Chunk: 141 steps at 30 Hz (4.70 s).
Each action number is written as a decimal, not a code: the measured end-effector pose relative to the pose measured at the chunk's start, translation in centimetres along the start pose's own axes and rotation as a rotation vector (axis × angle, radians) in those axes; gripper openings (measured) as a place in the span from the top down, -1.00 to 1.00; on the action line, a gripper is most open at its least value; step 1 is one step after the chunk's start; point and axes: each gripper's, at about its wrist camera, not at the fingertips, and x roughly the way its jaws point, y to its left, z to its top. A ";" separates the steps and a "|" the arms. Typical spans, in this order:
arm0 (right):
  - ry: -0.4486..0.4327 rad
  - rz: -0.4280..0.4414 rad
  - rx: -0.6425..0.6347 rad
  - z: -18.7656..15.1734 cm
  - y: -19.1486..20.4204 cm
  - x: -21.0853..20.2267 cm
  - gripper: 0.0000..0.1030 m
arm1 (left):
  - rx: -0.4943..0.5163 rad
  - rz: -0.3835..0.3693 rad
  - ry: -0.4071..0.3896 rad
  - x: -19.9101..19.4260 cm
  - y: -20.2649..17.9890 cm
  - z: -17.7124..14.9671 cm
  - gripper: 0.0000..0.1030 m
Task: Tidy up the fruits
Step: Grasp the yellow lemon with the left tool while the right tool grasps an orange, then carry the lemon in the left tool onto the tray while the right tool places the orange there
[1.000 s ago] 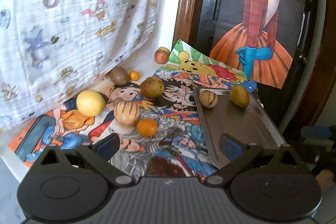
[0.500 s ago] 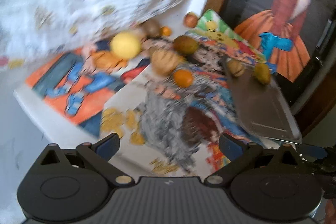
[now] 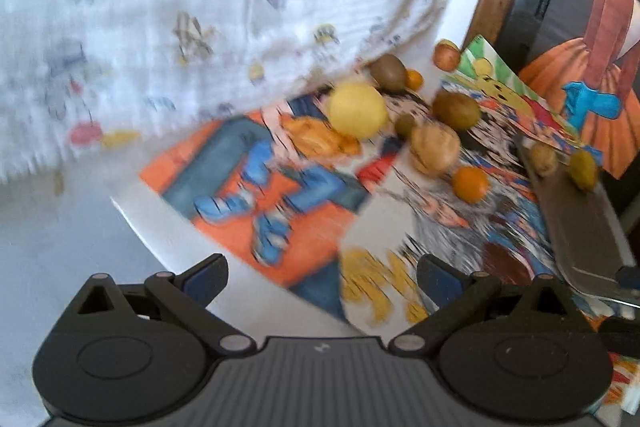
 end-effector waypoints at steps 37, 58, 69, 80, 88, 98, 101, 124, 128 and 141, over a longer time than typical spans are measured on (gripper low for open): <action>-0.013 -0.019 -0.255 5.0 -1.6 15.0 -0.25 | 0.405 -0.019 -0.143 12.9 -2.6 8.0 -0.99; -0.046 -0.005 -0.210 4.8 -2.1 15.1 0.10 | 0.370 -0.067 -0.159 13.2 -3.6 8.2 -0.26; -0.033 -0.012 -0.229 4.4 -1.5 14.1 0.24 | 0.278 -0.053 -0.097 10.2 -3.8 6.8 -0.25; -0.074 0.021 -0.174 2.4 -2.0 9.2 0.24 | 0.198 -0.143 -0.036 6.0 -5.8 3.9 -0.25; -0.135 -0.031 -0.116 0.6 -5.2 4.4 0.24 | 0.190 -0.193 -0.069 3.8 -10.1 3.6 -0.25; -0.243 -0.157 -0.007 -1.0 -12.4 -0.2 0.24 | 0.210 -0.248 -0.105 3.8 -17.6 4.6 -0.25; -0.272 -0.216 0.025 -1.2 -14.8 -0.6 0.24 | 0.228 -0.267 -0.096 4.6 -19.9 4.8 -0.25; -0.245 -0.367 0.001 -0.7 -22.7 3.4 0.24 | 0.343 -0.341 -0.078 10.8 -27.4 4.2 -0.25; -0.216 -0.372 -0.019 -0.6 -22.6 4.0 0.24 | 0.370 -0.333 -0.081 11.1 -27.7 3.9 -0.25; -0.181 -0.390 0.017 -0.7 -23.1 4.6 0.23 | 0.413 -0.322 -0.087 10.9 -28.1 3.4 -0.27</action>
